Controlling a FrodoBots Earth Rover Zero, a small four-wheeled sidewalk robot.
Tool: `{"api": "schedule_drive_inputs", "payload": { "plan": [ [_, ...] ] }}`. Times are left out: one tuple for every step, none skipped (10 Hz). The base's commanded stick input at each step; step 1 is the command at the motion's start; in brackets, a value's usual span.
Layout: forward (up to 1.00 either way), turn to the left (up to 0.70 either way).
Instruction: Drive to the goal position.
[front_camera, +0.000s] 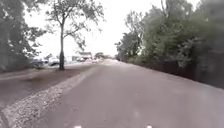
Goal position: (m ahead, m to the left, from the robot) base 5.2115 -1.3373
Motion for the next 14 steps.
{"api": "schedule_drive_inputs", "payload": {
  "plan": [
    [0.7,0.0],
    [0.7,0.0],
    [0.7,0.0],
    [0.7,0.0],
    [0.7,0.0],
    [0.7,0.0],
    [0.7,0.0],
    [0.7,0.0],
    [0.7,0.0],
    [0.7,0.0],
    [0.7,0.0],
    [0.7,0.0],
    [0.7,0.0],
    [0.7,-0.11]
  ]
}}
